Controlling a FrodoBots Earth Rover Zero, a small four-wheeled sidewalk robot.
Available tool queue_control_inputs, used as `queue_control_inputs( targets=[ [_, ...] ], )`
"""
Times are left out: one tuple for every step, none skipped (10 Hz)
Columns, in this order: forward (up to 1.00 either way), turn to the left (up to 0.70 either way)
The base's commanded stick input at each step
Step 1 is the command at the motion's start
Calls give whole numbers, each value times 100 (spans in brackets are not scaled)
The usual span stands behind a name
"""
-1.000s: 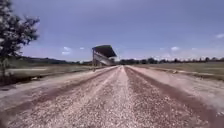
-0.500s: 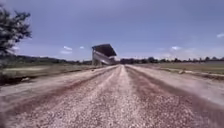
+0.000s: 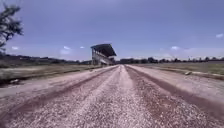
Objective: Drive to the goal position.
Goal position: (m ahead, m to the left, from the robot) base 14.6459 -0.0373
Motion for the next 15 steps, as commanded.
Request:
queue_control_inputs(
  targets=[
    [100, 0],
    [100, 0],
    [100, 0],
    [100, 0],
    [100, 0],
    [100, 0],
    [100, 0],
    [100, 0],
    [100, 0],
    [100, 0],
    [100, 0],
    [100, 0],
    [100, 0],
    [100, 0],
    [100, 0]
  ],
)
